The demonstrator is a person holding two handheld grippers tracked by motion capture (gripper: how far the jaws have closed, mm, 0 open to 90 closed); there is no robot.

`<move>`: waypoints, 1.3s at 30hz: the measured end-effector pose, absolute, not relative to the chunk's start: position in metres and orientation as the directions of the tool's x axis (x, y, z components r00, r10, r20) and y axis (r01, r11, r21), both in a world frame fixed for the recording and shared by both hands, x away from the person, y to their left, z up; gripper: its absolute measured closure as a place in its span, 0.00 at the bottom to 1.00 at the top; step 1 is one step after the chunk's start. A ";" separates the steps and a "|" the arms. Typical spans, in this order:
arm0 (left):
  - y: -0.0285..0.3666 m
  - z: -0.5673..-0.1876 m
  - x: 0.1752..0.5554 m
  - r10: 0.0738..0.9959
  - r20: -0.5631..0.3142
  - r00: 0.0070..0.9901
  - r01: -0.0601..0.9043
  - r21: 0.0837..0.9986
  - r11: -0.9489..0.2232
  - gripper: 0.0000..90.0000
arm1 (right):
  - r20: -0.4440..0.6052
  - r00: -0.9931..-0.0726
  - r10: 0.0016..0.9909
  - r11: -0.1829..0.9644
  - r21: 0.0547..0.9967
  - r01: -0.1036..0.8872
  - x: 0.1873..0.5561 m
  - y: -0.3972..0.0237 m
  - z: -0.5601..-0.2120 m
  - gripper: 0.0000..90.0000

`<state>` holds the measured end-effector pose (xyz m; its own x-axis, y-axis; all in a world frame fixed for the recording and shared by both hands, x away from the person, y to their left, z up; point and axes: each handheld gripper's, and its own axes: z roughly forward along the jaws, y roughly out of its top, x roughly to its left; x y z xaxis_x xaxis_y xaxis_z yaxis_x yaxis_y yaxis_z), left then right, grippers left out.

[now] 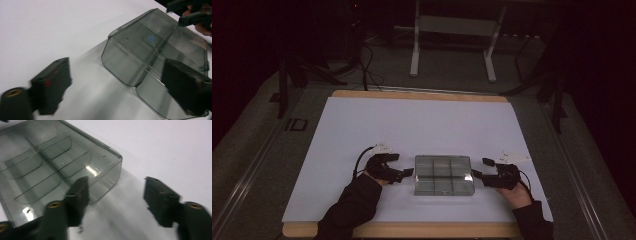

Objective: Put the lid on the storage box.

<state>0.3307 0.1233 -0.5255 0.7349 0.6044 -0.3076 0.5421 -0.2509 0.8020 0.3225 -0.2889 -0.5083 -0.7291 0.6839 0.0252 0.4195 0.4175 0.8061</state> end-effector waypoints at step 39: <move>0.158 -0.534 0.302 0.661 -0.189 0.727 0.491 0.815 -0.307 0.04 | -0.003 -0.672 0.740 0.405 0.800 0.443 0.315 -0.313 -0.517 0.16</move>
<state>0.3025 0.1577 -0.5342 0.7265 0.6605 -0.1894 0.4913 -0.3066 0.8153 0.3146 -0.3126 -0.5167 -0.6724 0.7402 -0.0025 0.4432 0.4053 0.7996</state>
